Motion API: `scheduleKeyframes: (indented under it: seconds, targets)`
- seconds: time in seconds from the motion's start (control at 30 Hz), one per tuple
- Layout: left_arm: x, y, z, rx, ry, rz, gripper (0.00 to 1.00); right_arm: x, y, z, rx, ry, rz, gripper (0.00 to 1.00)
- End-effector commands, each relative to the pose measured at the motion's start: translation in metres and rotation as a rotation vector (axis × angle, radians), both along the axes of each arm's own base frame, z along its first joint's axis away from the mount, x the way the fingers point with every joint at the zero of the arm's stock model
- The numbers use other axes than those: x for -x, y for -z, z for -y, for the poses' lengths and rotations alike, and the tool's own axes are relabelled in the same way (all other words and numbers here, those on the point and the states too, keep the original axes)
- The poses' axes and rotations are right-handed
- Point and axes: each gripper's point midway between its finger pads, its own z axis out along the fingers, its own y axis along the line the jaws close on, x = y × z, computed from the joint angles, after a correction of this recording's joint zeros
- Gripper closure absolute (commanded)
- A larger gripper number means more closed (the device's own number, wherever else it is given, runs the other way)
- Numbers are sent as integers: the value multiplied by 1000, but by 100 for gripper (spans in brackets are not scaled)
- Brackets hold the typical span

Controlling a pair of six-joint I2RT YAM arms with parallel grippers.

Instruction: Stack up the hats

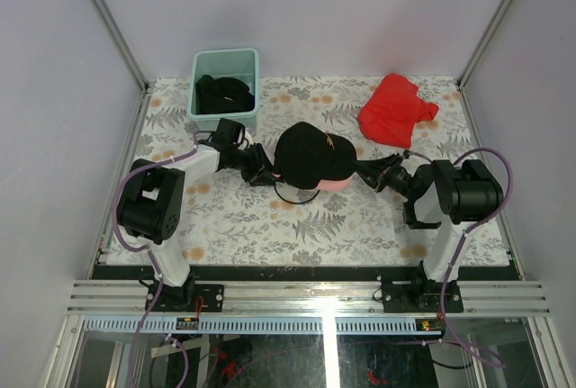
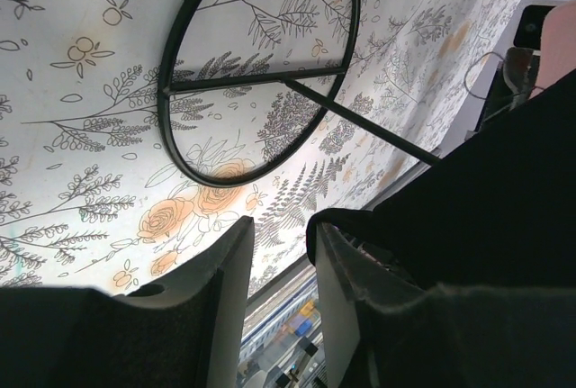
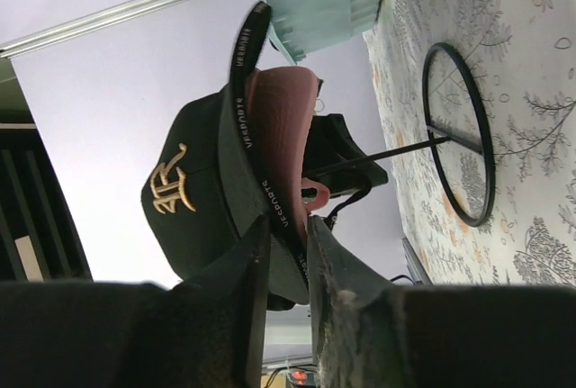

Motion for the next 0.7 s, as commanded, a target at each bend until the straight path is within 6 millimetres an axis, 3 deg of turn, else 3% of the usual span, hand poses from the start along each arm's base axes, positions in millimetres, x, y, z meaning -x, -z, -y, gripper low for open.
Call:
scheduleKeyframes:
  seconds: [0.0, 0.17, 0.3, 0.47, 0.67]
  targets:
    - [12, 29, -20, -98, -11, -75, 69, 10, -26, 1, 8, -17, 146, 80]
    - [11, 28, -26, -93, -14, -72, 69, 12, -35, 4, 8, -25, 171, 90]
    - [4, 21, -32, -90, -24, -63, 59, 16, -42, 4, 7, -42, 190, 99]
    - [-16, -9, -41, -68, -53, -8, 50, 22, -56, 14, 19, -58, 215, 100]
    - [-27, -40, -41, -28, -69, 38, 46, 20, -71, 15, 206, -104, 280, 100]
